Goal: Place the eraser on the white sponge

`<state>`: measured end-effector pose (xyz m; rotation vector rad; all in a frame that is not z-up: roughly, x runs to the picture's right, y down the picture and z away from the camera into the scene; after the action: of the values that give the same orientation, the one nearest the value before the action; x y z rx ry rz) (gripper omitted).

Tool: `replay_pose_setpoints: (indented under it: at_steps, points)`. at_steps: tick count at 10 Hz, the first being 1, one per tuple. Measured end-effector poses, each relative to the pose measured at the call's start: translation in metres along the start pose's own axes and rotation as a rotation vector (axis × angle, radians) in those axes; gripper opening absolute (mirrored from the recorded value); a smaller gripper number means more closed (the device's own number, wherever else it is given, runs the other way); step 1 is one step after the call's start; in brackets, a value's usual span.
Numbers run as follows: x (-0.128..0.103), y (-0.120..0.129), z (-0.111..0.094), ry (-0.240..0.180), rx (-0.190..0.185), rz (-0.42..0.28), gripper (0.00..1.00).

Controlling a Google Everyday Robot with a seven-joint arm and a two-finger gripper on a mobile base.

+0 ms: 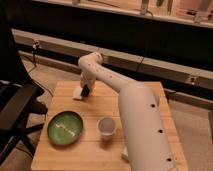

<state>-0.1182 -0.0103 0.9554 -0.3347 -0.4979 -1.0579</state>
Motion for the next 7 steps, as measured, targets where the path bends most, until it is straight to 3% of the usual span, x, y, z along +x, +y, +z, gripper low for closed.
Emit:
replay_pose_setpoints:
  at_steps: [2,4,7]
  points:
    - [-0.005,-0.022,-0.007,0.021,0.047,-0.028,0.03]
    - [-0.014,-0.05,-0.01,0.027,0.089,-0.063,0.21]
    - [-0.017,-0.071,-0.003,0.0,0.101,-0.115,0.5]
